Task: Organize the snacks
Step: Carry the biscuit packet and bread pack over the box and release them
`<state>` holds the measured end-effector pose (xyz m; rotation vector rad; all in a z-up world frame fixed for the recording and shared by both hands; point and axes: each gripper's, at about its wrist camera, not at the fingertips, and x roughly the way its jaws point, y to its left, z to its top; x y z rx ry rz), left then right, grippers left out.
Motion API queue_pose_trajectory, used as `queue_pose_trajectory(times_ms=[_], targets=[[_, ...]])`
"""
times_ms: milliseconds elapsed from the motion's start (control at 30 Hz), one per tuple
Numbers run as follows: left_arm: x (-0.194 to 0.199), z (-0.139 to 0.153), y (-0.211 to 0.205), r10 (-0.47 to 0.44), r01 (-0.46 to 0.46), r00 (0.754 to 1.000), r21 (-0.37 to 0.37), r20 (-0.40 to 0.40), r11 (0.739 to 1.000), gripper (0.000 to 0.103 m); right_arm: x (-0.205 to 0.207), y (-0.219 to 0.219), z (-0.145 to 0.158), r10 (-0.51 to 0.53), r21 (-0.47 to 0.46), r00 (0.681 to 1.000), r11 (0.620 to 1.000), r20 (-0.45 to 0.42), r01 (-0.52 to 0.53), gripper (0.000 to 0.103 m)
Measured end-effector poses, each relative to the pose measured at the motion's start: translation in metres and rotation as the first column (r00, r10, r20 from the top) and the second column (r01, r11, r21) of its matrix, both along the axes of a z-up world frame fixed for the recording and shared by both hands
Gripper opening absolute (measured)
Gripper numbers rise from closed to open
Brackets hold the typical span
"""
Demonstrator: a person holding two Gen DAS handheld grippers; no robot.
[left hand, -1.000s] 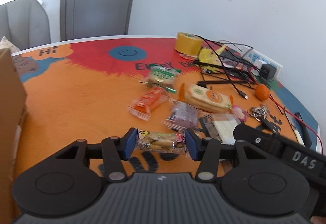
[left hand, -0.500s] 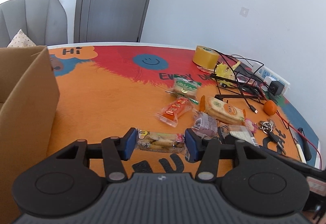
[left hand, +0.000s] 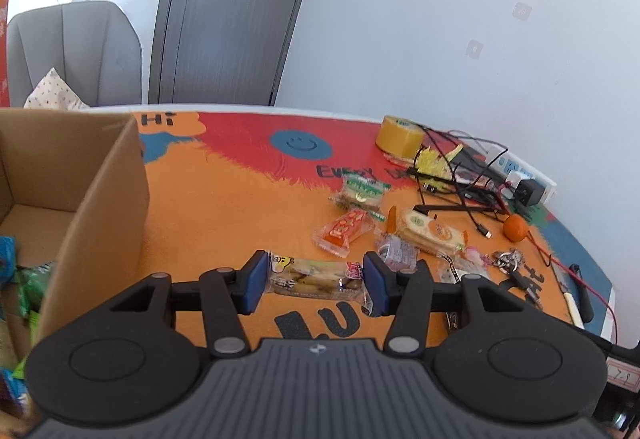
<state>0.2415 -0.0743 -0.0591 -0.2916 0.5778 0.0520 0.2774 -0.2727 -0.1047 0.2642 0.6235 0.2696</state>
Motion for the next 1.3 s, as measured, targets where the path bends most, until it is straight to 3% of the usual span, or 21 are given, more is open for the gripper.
queue_pose_trajectory(times_ms=[433,1300], targets=[[-0.040,0.036,0.026,0.063,-0.064,0.994,0.008,0.089,0.998,0.051,-0.031,0.037,0.042,0.120,0.056,0.988,0.991,0.096,-0.125,0.046],[-0.101,0.066,0.153,0.268,-0.268,0.950,-0.022,0.158,0.963,0.051,-0.071,0.169,0.080,0.344,0.015,0.923,0.936,0.175,-0.352,0.046]])
